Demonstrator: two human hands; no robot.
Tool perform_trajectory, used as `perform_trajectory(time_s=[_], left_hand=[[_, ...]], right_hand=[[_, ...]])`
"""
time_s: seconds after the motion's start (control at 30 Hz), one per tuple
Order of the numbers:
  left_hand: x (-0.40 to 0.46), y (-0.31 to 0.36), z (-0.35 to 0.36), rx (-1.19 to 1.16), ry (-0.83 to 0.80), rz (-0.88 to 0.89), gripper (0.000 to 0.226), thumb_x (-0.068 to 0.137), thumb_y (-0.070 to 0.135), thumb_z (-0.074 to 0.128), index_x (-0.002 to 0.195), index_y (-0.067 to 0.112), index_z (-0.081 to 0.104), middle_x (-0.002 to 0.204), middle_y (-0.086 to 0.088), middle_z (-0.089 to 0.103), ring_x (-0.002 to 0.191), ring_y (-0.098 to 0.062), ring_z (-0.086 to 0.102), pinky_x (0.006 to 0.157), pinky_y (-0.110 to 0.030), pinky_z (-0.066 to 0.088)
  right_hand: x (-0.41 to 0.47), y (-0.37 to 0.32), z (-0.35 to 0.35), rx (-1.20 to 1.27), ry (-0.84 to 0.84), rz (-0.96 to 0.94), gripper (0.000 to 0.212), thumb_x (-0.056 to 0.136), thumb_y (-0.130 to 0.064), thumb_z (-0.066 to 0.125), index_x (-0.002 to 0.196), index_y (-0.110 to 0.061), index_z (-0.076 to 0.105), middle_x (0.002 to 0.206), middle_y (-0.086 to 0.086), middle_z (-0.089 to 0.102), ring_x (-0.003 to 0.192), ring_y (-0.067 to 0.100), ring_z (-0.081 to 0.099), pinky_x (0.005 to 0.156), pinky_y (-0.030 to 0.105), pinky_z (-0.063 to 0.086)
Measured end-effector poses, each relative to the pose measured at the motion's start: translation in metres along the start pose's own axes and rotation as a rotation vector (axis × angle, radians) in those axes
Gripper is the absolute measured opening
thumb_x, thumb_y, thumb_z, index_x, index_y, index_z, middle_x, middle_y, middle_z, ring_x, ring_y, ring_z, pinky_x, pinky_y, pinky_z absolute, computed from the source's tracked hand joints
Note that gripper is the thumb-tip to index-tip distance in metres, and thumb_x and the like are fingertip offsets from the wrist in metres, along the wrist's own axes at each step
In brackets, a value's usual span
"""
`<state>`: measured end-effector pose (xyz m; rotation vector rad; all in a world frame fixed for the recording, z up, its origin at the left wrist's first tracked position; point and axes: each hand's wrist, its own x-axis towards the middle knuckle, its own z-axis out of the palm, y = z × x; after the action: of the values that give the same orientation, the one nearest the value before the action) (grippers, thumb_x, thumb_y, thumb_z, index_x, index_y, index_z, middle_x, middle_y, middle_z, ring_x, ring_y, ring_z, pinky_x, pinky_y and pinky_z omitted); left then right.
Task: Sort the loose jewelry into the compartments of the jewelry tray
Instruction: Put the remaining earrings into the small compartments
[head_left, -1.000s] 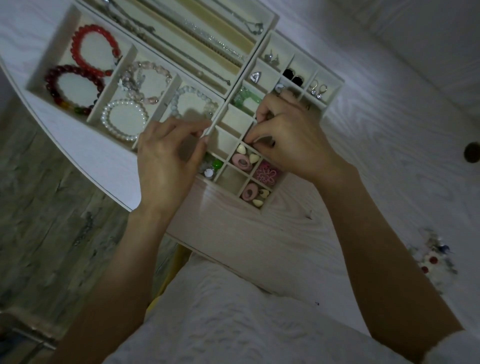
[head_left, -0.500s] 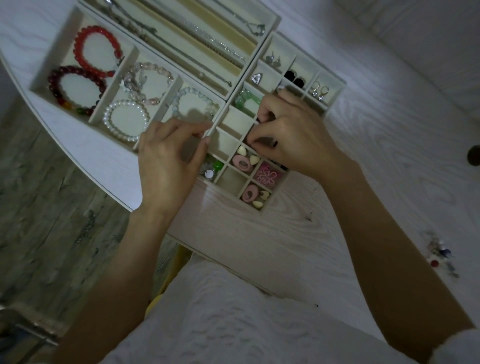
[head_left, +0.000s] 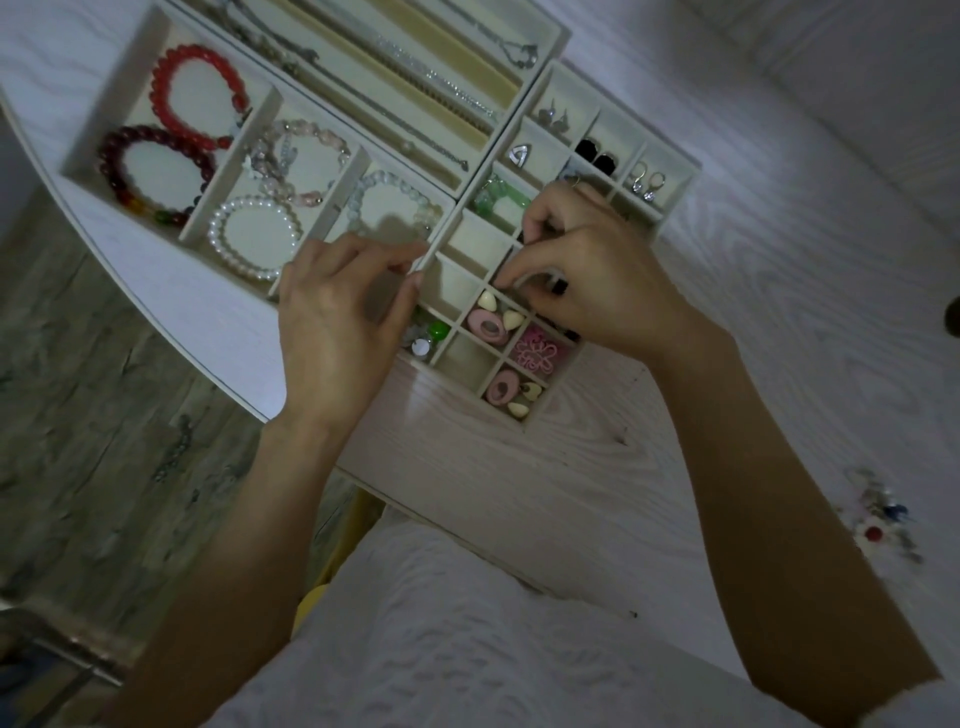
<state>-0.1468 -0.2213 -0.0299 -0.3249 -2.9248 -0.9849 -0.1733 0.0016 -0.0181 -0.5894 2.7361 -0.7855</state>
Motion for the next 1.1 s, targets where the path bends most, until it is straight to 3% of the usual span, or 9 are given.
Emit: perform_trajectory(time_s=[0.17, 0.4, 0.6, 0.83, 0.97, 1.1], left_hand=[[-0.001, 0.001, 0.0, -0.009, 0.002, -0.014, 0.022, 0.092, 0.026, 0.063, 0.111, 0.017, 0.07, 0.096, -0.001, 0.067, 0.085, -0.023, 0.055, 0.079, -0.04, 0.042], [-0.001, 0.001, 0.001, -0.008, -0.001, -0.019, 0.021, 0.092, 0.025, 0.063, 0.111, 0.017, 0.07, 0.097, -0.001, 0.067, 0.085, -0.024, 0.055, 0.078, -0.041, 0.043], [0.0, 0.0, 0.001, -0.003, 0.005, -0.007, 0.021, 0.092, 0.025, 0.063, 0.108, 0.015, 0.071, 0.096, -0.002, 0.068, 0.083, -0.024, 0.055, 0.078, -0.038, 0.042], [0.001, 0.0, 0.0, 0.008, -0.003, 0.003, 0.021, 0.092, 0.025, 0.063, 0.109, 0.015, 0.071, 0.096, -0.002, 0.068, 0.084, -0.023, 0.056, 0.077, -0.038, 0.041], [0.001, -0.001, 0.0, 0.003, -0.004, 0.007, 0.021, 0.092, 0.025, 0.064, 0.109, 0.015, 0.071, 0.096, -0.002, 0.068, 0.084, -0.023, 0.056, 0.077, -0.038, 0.042], [0.0, -0.002, 0.001, -0.001, 0.003, 0.008, 0.02, 0.091, 0.024, 0.064, 0.108, 0.015, 0.071, 0.095, -0.002, 0.068, 0.083, -0.024, 0.056, 0.076, -0.039, 0.042]], right_hand=[[0.014, 0.001, -0.012, -0.138, -0.121, -0.073, 0.015, 0.071, -0.025, 0.079, 0.084, -0.019, 0.076, 0.09, 0.004, 0.052, 0.089, 0.024, 0.046, 0.062, 0.029, 0.032], [0.0, -0.001, 0.001, -0.167, 0.039, -0.006, 0.007, 0.076, -0.026, 0.072, 0.079, -0.02, 0.075, 0.085, 0.004, 0.047, 0.086, 0.024, 0.045, 0.065, 0.028, 0.027], [-0.009, -0.009, 0.008, -0.141, 0.169, 0.093, 0.006, 0.074, -0.022, 0.073, 0.076, -0.017, 0.074, 0.086, 0.007, 0.051, 0.085, 0.026, 0.046, 0.065, 0.032, 0.038], [0.003, -0.009, -0.002, -0.256, 0.066, -0.134, 0.01, 0.078, -0.017, 0.066, 0.07, -0.012, 0.071, 0.093, 0.007, 0.054, 0.09, 0.026, 0.05, 0.071, 0.025, 0.027], [0.01, -0.005, -0.004, -0.34, 0.048, -0.25, 0.02, 0.082, -0.016, 0.054, 0.068, -0.01, 0.067, 0.093, 0.009, 0.054, 0.087, 0.027, 0.051, 0.067, 0.031, 0.038], [0.005, 0.002, -0.004, -0.261, 0.108, -0.147, 0.014, 0.08, -0.019, 0.062, 0.073, -0.01, 0.071, 0.089, 0.007, 0.053, 0.086, 0.026, 0.049, 0.069, 0.029, 0.036]])
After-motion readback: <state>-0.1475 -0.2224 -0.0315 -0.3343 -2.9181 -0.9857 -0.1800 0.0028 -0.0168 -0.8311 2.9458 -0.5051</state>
